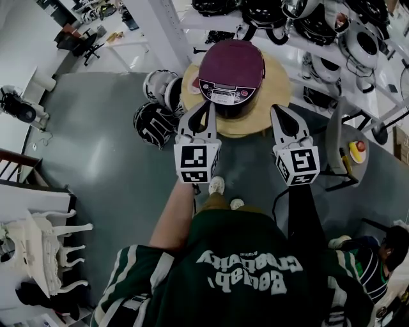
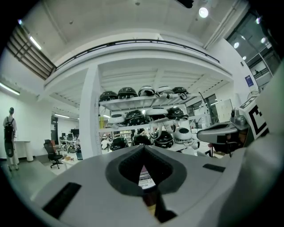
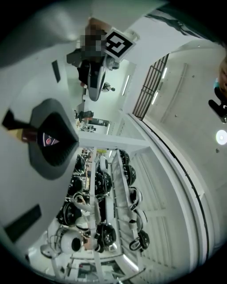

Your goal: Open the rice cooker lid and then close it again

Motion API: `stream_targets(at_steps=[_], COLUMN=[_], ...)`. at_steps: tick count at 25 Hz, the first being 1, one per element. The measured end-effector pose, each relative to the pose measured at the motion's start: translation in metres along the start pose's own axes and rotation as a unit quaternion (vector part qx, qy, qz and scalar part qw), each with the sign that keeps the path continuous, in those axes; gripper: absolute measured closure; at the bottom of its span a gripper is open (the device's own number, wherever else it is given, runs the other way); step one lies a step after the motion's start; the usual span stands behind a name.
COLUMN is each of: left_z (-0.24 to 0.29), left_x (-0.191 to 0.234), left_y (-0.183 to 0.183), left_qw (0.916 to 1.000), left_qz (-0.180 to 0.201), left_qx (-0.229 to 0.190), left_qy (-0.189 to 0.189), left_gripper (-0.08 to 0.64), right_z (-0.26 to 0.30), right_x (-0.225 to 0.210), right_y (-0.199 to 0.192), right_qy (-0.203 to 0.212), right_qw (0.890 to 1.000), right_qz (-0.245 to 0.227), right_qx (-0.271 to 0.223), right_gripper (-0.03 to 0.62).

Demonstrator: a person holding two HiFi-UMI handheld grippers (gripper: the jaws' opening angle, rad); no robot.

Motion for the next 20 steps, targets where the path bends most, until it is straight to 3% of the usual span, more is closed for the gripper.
stream_targets(at_steps=[20], left_z=[-0.0016], left_x=[0.0022], left_y=[-0.0004], left_qw=[1.0], left_qz=[0.0], left_qx=[-0.001], left_qy=[-0.007], left_gripper=[0.56], right_z=[-0.0006], right_x=[-0.0043], right_y=[-0.0003], right_qy=[-0.027], right_qw=[0.999], right_qz=[-0.014], right_qx=[0.02], right_gripper=[0.589])
Point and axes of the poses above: the fingertips, and each gripper's own axes: z forward along the fingers, x to its left, y out of its top, the point moved 9 cm from there along -z, backward along the fingers, and after that the axes turned 9 degrees about z, right-handed, at the moved point
